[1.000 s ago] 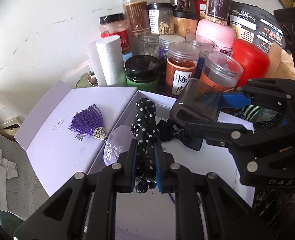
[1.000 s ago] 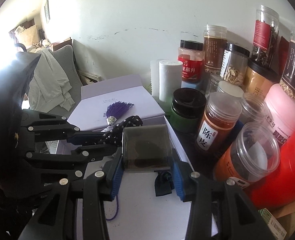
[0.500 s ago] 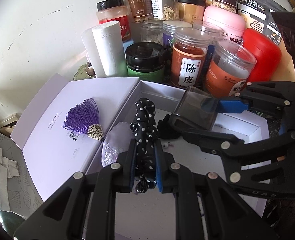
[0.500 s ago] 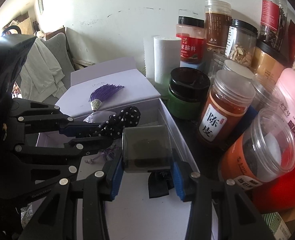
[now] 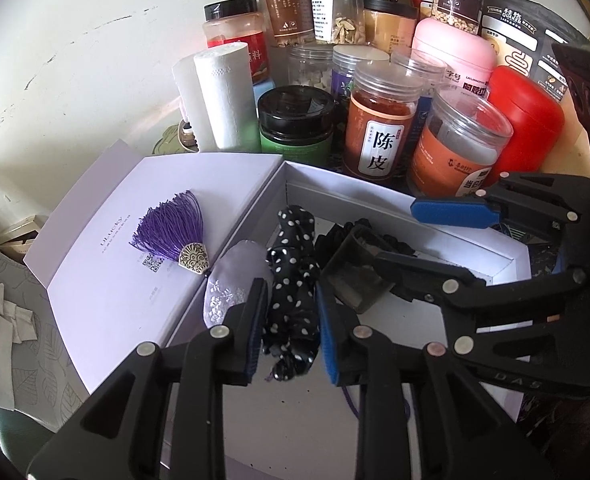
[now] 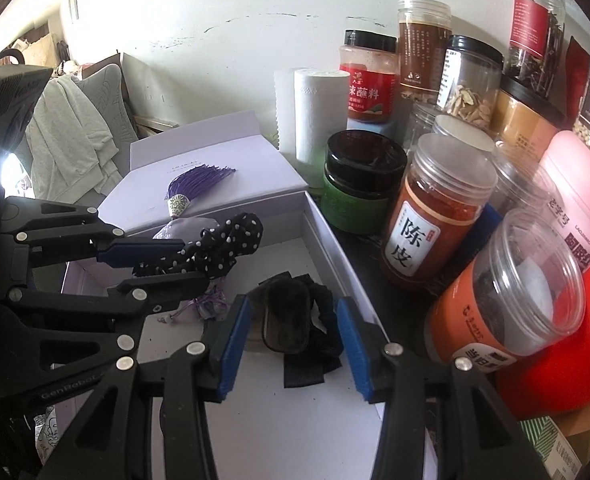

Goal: Organize objects
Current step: 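Lower the wallet into the box and open the right gripper while the left gripper releases the scrunchie, then lift both open grippers out of the white box and back away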

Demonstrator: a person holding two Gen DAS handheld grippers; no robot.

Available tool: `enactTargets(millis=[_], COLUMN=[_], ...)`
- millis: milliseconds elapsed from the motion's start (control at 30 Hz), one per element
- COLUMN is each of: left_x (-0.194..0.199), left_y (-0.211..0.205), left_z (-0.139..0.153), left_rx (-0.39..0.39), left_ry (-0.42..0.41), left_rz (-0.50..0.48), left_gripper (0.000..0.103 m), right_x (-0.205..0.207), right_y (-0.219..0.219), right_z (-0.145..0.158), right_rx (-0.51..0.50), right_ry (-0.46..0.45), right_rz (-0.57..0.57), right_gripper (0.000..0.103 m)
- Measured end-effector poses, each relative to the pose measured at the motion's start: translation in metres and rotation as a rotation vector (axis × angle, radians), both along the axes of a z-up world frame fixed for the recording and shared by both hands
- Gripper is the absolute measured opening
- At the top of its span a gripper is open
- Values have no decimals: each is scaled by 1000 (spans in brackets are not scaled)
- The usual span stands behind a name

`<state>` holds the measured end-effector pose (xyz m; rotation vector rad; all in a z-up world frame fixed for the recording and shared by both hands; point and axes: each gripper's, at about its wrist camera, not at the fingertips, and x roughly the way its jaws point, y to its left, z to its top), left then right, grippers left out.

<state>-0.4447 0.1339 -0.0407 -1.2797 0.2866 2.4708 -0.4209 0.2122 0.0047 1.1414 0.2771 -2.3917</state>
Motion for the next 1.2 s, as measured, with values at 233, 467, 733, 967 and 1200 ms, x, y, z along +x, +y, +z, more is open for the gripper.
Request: enactTargets(millis=[233, 467, 733, 967, 1200], left_x=[11, 25, 46, 67, 96], left_y=[0, 0, -3, -10, -18], left_z=[17, 38, 64, 89, 115], left_rx=[-2, 0, 14, 30, 41], left_ry=[33, 68, 114, 149, 188], left_rz=[20, 36, 49, 67, 92], left_gripper=[34, 38, 38, 38, 50], right_x=[10, 24, 43, 65, 92], right_y=[6, 10, 16, 17, 19], right_z=[16, 37, 60, 82, 106], right_rx=[-11, -9, -12, -12, -14], right_ry=[20, 59, 98, 136, 180], right_rz=[-13, -23, -27, -24, -18], right_gripper=[45, 46, 46, 46, 51])
